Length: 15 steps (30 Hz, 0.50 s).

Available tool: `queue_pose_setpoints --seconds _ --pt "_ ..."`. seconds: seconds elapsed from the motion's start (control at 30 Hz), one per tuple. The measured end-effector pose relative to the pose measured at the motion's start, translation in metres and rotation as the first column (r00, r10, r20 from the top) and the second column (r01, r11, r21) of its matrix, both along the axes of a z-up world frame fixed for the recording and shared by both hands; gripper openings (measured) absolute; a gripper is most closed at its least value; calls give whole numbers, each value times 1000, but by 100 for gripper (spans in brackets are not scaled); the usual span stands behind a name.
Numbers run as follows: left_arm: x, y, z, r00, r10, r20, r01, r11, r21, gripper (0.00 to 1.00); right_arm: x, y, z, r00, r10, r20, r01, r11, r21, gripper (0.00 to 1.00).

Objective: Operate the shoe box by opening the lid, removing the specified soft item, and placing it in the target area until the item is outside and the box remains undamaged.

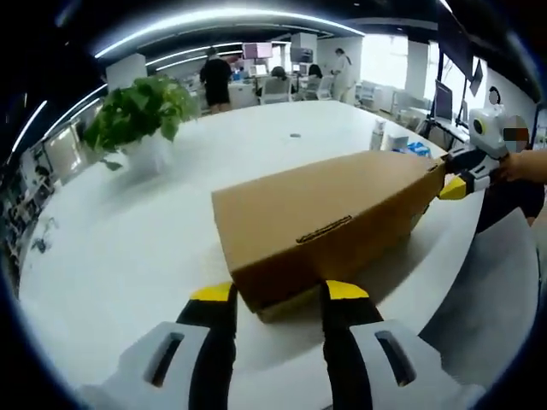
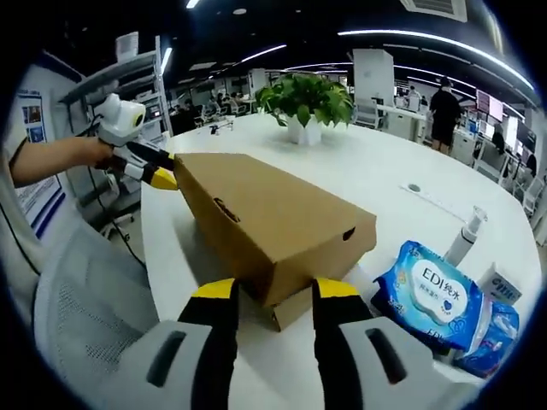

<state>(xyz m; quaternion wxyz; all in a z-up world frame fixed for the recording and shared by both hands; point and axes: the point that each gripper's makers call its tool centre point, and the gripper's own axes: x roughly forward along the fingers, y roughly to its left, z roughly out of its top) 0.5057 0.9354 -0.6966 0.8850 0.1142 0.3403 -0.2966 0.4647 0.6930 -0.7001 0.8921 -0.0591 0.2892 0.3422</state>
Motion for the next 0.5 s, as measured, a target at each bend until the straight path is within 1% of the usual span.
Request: queue_pose_setpoints --seconds 0.17,0.37,0.5 --pt "-1 0 -6 1000 -9 -19 9 1000 9 38 0 0 -5 1000 -15 -22 15 1000 17 33" --pt "-2 -1 -16 999 -15 -39 16 1000 16 39 -1 1 -14 1000 -10 -29 10 1000 -10 33" --pt "-3 0 -22 998 -9 -57 10 1000 10 39 -1 2 -20 999 -18 -46 18 1000 -9 32"
